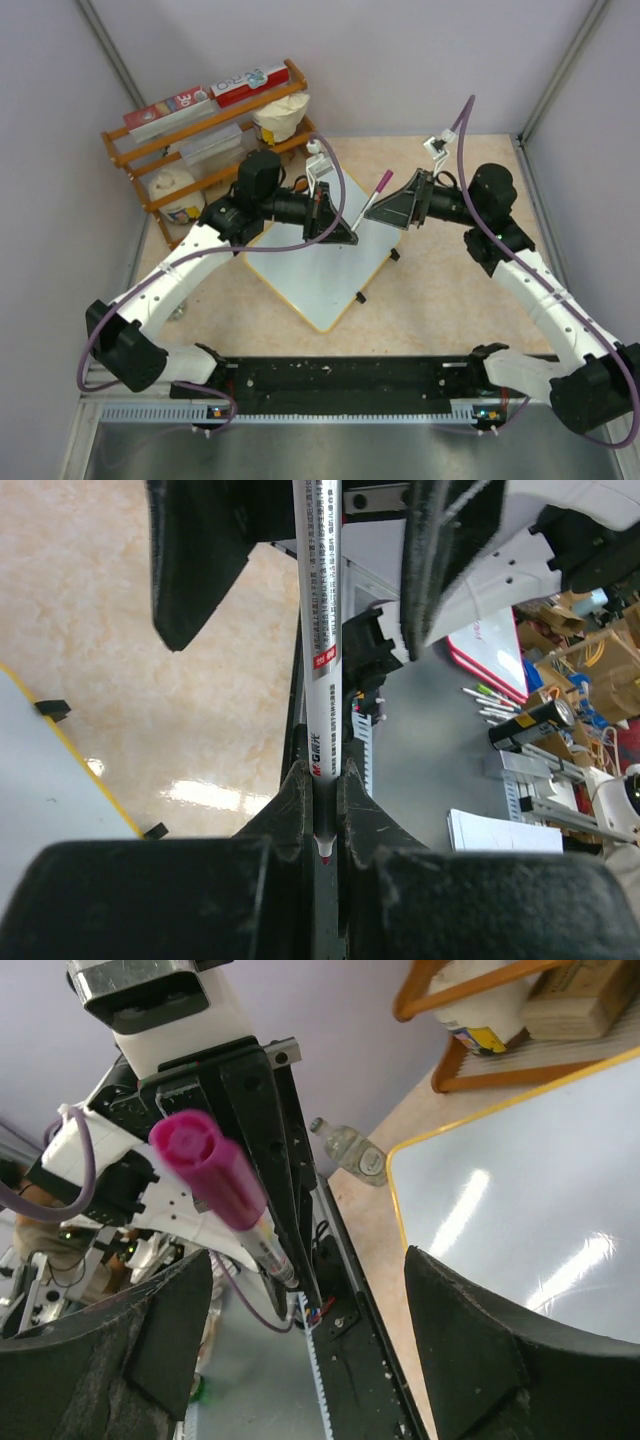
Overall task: Write a sentence on the whiteboard
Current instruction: Pass from the right arm to the left
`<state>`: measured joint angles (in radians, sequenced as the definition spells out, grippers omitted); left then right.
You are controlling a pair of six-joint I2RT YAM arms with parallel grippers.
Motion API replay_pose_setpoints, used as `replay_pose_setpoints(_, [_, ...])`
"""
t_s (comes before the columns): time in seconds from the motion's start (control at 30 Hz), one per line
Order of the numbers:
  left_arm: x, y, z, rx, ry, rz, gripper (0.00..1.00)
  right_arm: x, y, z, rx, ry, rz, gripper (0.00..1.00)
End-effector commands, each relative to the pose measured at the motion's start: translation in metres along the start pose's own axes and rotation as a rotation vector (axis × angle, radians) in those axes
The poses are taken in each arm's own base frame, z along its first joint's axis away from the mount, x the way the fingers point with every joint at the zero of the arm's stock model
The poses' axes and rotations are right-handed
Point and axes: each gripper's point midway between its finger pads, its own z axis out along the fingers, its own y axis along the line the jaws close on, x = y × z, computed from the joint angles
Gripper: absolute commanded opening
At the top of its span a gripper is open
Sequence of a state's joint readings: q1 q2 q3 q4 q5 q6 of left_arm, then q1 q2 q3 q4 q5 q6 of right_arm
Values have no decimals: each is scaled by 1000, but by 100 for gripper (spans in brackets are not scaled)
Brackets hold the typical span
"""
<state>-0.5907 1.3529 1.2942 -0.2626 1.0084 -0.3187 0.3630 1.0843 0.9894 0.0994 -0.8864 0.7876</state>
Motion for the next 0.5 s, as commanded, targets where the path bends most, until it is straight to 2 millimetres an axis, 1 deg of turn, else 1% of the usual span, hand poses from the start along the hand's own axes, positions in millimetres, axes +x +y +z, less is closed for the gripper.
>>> replay_pose_setpoints(0.0, [-11,-37,-12,112,-7,100,0,-20,46,8,-186,-27,-102,69])
replay_pose_setpoints(0.07, [-11,-36,-11,112,-10,96,0,-16,50,11,-195,-14,-110,66])
replay_pose_setpoints(0.2, [-8,-33,-9,118,-2,81,0,-9,51,15,-197,12,-117,46])
replay_pose_setpoints(0.4, [-4,-31,-8,125,10,73,0,2,47,10,-167,37,-124,34])
replay_pose_setpoints(0.47, [-1,-30,-7,135,23,60,0,5,46,7,-151,41,-123,32])
